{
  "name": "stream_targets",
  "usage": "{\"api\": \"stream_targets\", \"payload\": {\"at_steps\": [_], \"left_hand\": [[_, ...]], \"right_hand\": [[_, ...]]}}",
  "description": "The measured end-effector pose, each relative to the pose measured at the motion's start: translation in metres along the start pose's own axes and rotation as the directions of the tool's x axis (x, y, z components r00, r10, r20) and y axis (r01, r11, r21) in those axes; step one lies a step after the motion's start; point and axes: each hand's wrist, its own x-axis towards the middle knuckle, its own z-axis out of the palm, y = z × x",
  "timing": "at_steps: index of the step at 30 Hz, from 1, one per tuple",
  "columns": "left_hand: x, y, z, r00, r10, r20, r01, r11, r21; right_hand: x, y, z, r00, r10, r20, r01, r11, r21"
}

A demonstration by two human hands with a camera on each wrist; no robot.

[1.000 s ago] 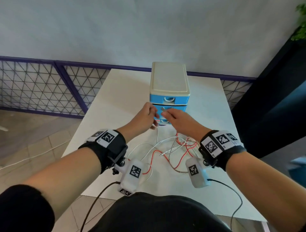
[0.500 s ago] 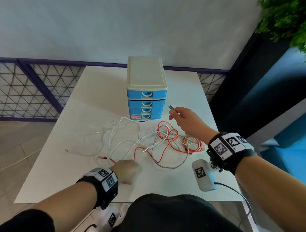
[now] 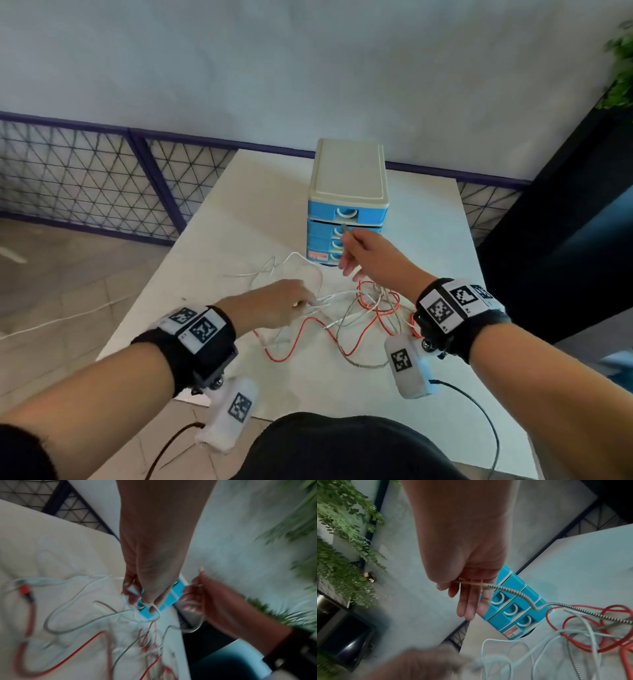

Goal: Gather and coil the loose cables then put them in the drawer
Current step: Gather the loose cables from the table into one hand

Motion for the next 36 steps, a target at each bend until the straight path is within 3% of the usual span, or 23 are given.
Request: {"api": "stream_targets", "payload": {"at_steps": [3,7,10,13,19,21,23,25,26,28,32,36], "left_hand": [[0.003,0.014,-0.052,0.944,0.094,-0.317,-0.115,0.992,-0.047],[0.001,0.019,-0.1,0.807,-0.041,-0.589,-0.189,0.927,-0.324],[0.002,0.017,-0.112,0.719,-0.216,-0.66,-0.262,0.796,-0.546],[0.004,0.015,-0.109,0.695,-0.273,-0.665,-0.304,0.727,-0.616],[0.009,0.012,-0.101,0.711,-0.268,-0.65,-0.246,0.772,-0.586],[0.007,0.014,-0.099,0.81,-0.249,-0.532,-0.227,0.702,-0.675],[0.005,0.011,-0.09,0.944,-0.191,-0.27,-0.081,0.658,-0.748],[0.004,-0.003,-0.072,0.99,-0.108,-0.092,0.046,0.857,-0.513],[0.005,-0.014,-0.061,0.994,-0.08,-0.07,0.052,0.94,-0.336],[0.005,-0.039,-0.042,0.992,-0.092,-0.082,0.08,0.987,-0.142],[0.004,-0.076,-0.02,0.985,-0.169,-0.014,0.165,0.975,-0.152],[0.007,-0.081,-0.004,0.992,-0.121,0.04,0.123,0.991,-0.046]], "right_hand": [[0.008,-0.012,0.012,0.996,-0.043,0.072,0.036,0.995,0.098],[0.018,-0.027,0.016,0.99,-0.081,0.114,0.058,0.98,0.192],[0.022,-0.041,0.012,0.99,-0.131,0.043,0.12,0.974,0.19],[0.024,-0.052,0.009,0.992,-0.123,0.041,0.107,0.956,0.275],[0.028,-0.052,0.011,0.994,-0.056,0.093,0.022,0.943,0.332],[0.027,-0.053,0.012,0.997,-0.031,0.077,0.004,0.946,0.324],[0.027,-0.056,0.01,0.999,0.007,0.032,-0.018,0.93,0.366],[0.028,-0.06,0.005,0.999,0.03,-0.009,-0.024,0.923,0.384],[0.029,-0.06,0.001,0.999,0.04,-0.032,-0.026,0.928,0.371],[0.028,-0.058,-0.007,0.993,0.064,-0.098,-0.029,0.946,0.323],[0.026,-0.045,-0.022,0.981,0.08,-0.175,-0.022,0.951,0.308],[0.024,-0.038,-0.024,0.977,0.099,-0.189,-0.031,0.942,0.334]]}}
